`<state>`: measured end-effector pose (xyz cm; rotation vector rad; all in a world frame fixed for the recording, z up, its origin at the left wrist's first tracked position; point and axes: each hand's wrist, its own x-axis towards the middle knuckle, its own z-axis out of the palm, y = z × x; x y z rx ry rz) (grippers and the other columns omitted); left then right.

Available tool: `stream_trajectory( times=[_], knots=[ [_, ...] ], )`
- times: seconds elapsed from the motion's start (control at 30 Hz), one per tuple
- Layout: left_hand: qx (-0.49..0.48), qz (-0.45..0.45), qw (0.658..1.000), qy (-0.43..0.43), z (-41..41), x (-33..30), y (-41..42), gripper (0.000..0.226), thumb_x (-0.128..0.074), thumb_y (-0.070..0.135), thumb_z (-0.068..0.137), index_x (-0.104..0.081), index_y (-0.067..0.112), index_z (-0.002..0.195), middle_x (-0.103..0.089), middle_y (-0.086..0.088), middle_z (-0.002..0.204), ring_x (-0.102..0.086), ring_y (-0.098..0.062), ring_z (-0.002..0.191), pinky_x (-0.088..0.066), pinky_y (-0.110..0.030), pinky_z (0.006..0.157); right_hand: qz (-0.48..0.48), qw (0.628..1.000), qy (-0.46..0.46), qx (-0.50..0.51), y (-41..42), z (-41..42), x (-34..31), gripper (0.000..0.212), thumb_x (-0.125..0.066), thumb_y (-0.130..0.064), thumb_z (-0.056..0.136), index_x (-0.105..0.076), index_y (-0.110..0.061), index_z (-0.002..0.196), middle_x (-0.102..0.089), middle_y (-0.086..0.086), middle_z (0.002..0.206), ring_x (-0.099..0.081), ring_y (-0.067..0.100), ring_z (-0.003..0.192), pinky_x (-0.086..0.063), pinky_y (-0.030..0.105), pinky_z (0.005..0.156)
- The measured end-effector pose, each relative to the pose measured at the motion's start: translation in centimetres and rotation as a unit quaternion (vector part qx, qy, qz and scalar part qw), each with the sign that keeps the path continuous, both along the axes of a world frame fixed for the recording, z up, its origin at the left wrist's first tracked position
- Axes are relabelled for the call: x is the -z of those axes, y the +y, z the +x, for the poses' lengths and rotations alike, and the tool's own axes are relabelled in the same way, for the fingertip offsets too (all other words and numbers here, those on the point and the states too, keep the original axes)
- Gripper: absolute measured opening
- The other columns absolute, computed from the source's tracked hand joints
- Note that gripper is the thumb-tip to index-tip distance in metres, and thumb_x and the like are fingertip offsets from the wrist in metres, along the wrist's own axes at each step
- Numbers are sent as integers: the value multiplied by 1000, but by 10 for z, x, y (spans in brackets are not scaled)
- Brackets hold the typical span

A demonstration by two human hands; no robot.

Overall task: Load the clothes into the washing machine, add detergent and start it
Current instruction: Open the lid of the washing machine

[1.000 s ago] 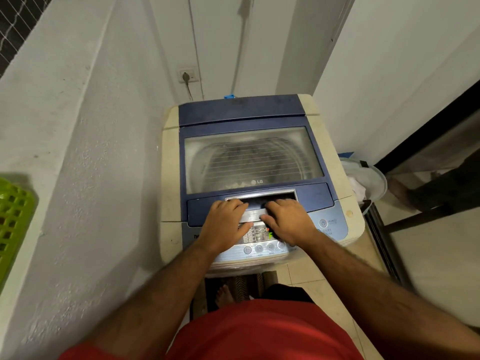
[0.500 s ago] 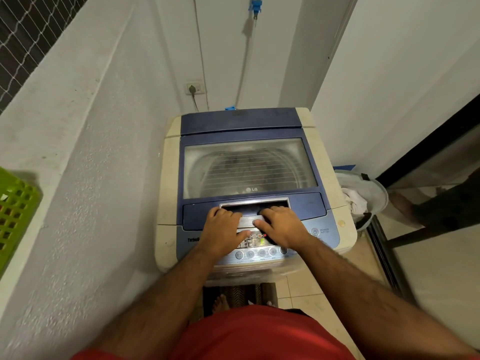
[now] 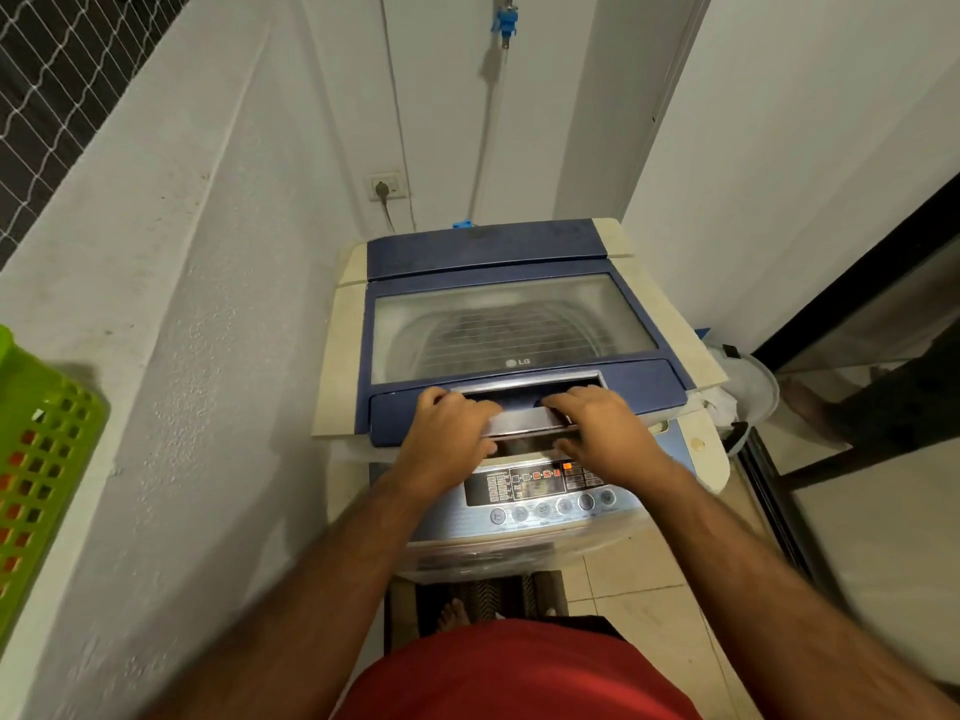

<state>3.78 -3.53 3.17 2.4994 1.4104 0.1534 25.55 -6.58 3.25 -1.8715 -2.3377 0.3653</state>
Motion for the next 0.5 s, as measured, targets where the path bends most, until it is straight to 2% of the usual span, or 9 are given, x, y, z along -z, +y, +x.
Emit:
stream_trajectory(
  times=[0.07, 0.17, 0.3, 0.4, 0.5],
  knots=[
    [3, -5, 1000, -10, -2, -10, 8, 38, -58, 37, 90, -54, 28, 128, -64, 5, 118, -50, -15, 117, -14, -38, 112, 72, 997, -2, 19, 0, 7, -3, 46, -81, -23, 75, -68, -16, 119, -70, 4, 103, -62, 28, 99, -45, 41, 90],
    [11, -6, 999, -33, -5, -22, 16, 39, -55, 39, 92, -54, 29, 129, -62, 6, 122, -48, -15, 121, -10, -40, 116, 163, 985, -5, 52, 1, 19, -10, 39, -77, -39, 79, -72, -19, 112, -72, 0, 105, -64, 24, 102, -42, 45, 97],
    [-25, 70, 993, -89, -14, -37, 23, 38, -63, 45, 85, -63, 28, 119, -63, 7, 119, -49, -17, 119, -24, -40, 109, 218, 972, 30, 84, 9, 21, -22, 41, -74, -45, 80, -74, -16, 109, -71, 3, 117, -61, 27, 115, -43, 49, 99],
    [-114, 160, 973, -126, -21, -39, 17, 40, -73, 42, 78, -69, 23, 113, -64, 0, 121, -50, -26, 124, -25, -53, 110, 256, 956, 43, 132, 16, 19, -30, 43, -67, -50, 79, -75, -17, 106, -71, 1, 116, -58, 27, 120, -29, 51, 109],
    [-162, 225, 949, -151, -17, -39, 16, 35, -69, 37, 83, -69, 22, 115, -61, -6, 129, -42, -33, 133, -12, -56, 114, 288, 938, 75, 177, 27, 17, -39, 47, -62, -56, 77, -75, -19, 102, -71, 0, 114, -56, 27, 122, -20, 53, 113]
  ],
)
